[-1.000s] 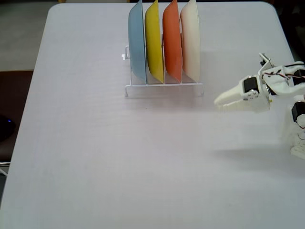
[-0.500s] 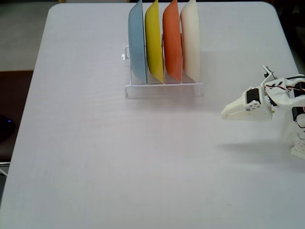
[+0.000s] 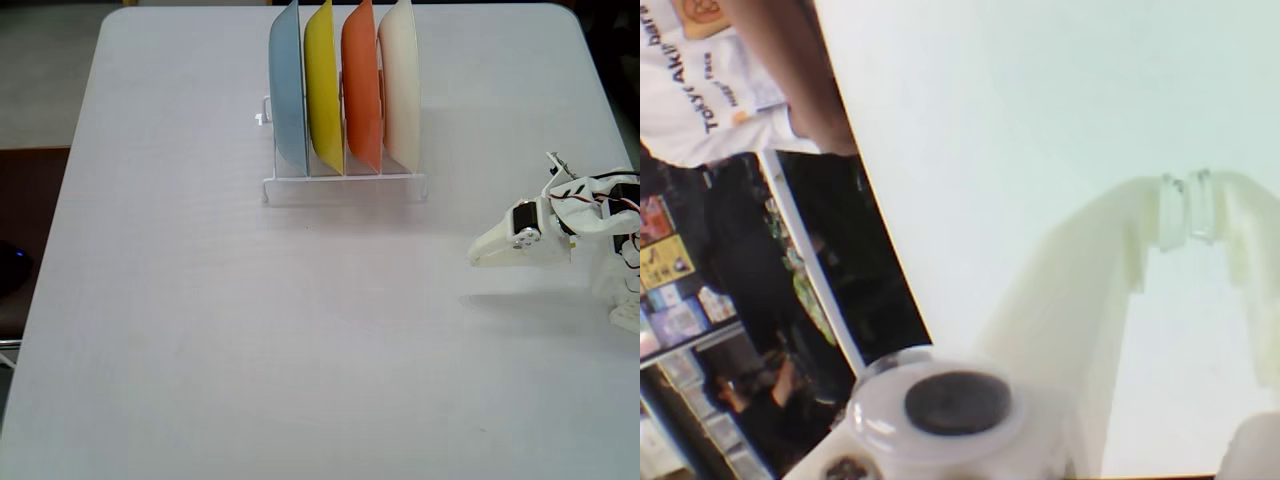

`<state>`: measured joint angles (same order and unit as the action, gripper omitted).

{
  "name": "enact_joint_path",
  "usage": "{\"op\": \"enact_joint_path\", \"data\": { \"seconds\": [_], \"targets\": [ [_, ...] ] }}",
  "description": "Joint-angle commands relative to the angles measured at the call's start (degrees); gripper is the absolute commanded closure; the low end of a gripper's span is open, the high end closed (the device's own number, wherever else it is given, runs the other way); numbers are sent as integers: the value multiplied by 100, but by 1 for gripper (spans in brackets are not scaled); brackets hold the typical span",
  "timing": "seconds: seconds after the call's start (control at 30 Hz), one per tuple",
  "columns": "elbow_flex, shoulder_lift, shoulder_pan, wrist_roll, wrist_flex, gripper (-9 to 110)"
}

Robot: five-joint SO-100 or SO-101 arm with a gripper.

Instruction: Can you put the plate away?

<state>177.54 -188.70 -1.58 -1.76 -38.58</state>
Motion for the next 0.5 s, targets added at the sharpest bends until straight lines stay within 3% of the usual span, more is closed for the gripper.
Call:
{"op": "enact_joint_path", "data": {
  "seconds": [0.0,0.47],
  "targets": [
    [-26,-97,9,53,79,102],
    [220,-105,35,220,123,102]
  ]
}}
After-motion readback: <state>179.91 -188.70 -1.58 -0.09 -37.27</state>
